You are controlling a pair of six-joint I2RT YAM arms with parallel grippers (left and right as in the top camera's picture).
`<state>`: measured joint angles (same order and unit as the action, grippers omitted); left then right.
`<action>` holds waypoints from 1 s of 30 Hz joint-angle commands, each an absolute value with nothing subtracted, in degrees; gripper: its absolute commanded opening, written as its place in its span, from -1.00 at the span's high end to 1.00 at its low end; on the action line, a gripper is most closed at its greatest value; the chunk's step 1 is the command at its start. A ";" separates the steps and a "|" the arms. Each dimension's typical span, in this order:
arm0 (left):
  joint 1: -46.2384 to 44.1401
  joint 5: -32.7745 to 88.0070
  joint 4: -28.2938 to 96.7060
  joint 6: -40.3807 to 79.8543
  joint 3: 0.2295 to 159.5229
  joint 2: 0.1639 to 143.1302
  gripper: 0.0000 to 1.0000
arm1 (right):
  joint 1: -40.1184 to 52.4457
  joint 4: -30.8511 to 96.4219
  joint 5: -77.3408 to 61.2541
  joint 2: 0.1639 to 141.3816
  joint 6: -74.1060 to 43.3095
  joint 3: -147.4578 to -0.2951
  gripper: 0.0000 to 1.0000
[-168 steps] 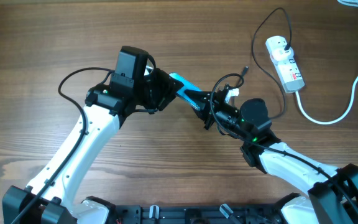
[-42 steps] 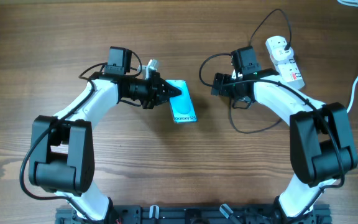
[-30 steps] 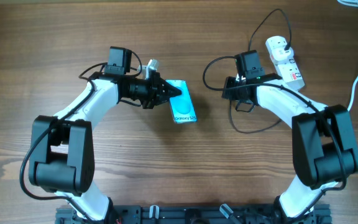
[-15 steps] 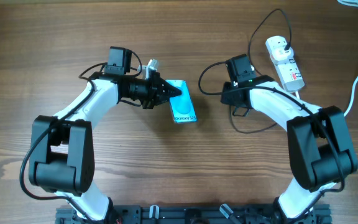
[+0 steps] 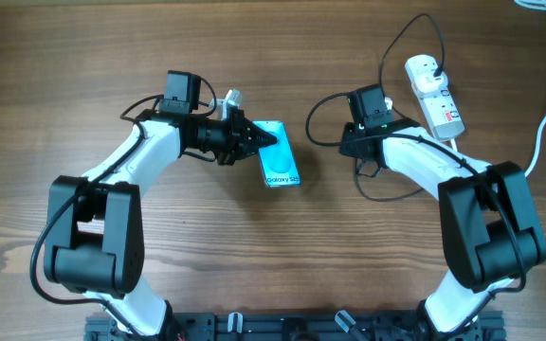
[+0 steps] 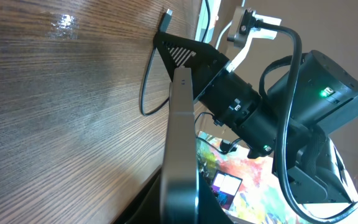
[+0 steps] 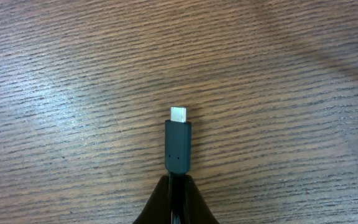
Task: Plug charger to phone and switch on socket
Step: 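Carry the cable plug with the right gripper toward the phone's bottom port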
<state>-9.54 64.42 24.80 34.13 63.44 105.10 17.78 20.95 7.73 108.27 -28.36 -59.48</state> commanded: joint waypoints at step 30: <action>-8.25 71.18 -9.28 49.82 64.07 104.97 0.92 | 10.90 47.07 -64.62 93.69 14.57 -59.18 0.91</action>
<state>-7.11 71.37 -8.69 45.15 63.37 105.12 10.50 47.75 -60.93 94.26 12.45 -59.16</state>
